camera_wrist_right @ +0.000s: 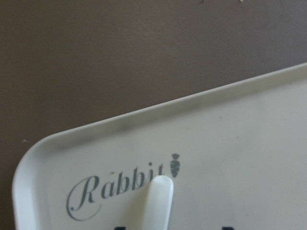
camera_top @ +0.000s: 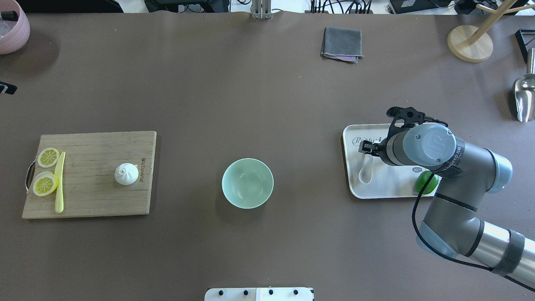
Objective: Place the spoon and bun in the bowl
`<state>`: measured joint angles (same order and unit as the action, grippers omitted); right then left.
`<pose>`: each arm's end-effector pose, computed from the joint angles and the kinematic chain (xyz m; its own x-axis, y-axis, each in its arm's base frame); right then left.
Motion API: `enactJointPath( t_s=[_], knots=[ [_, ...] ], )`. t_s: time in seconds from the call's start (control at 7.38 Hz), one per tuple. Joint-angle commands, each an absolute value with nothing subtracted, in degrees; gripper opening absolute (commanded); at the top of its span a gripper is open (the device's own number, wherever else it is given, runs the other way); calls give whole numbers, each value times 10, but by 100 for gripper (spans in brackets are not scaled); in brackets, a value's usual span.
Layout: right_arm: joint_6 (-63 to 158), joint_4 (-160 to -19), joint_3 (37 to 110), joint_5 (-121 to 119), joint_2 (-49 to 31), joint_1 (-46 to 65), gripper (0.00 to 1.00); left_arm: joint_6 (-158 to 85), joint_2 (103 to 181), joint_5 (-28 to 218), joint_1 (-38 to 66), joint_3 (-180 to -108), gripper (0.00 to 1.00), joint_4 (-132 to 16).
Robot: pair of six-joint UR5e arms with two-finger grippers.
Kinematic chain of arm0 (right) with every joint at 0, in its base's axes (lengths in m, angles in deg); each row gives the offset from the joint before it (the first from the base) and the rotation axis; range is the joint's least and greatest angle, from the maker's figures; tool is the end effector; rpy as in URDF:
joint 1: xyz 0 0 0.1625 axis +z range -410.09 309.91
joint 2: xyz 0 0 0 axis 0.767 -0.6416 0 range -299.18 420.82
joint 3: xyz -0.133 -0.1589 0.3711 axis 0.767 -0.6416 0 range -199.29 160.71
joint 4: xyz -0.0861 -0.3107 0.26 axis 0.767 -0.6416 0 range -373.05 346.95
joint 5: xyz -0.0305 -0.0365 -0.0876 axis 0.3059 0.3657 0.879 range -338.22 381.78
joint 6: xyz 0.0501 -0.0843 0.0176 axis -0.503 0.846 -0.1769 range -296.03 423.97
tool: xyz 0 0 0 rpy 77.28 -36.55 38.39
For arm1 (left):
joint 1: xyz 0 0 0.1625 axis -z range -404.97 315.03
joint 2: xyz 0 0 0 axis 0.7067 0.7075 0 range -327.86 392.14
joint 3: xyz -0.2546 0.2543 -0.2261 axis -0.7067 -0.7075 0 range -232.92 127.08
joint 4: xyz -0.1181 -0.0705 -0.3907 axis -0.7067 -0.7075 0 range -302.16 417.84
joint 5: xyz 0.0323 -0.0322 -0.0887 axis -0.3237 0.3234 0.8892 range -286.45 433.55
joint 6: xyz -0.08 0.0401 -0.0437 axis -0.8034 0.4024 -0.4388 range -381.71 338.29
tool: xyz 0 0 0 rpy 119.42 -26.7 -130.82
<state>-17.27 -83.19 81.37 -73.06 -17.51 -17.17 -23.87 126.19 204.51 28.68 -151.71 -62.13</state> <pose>-0.4268 -0.4250 0.4364 0.6899 0.2658 0.6734 -0.3934 0.9185 0.0405 0.0858 -0.5341 0.4867 0.6066 0.6130 -0.5062 -0.1838 0.7277 0.6609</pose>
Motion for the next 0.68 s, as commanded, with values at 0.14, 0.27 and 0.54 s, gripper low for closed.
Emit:
enactJointPath(
  t_s=[0.14, 0.27, 0.54],
  knots=[
    [-181, -833, 813, -730, -165, -173, 0, -239, 1262, 2043, 282, -1516, 98, -621],
    [-181, -833, 816, -731, -164, -173, 0, -239, 1262, 2043, 282, -1515, 98, -621],
    [-181, -893, 820, -731, -108, -172, 0, -239, 1262, 2043, 280, -1515, 98, -621]
  ],
)
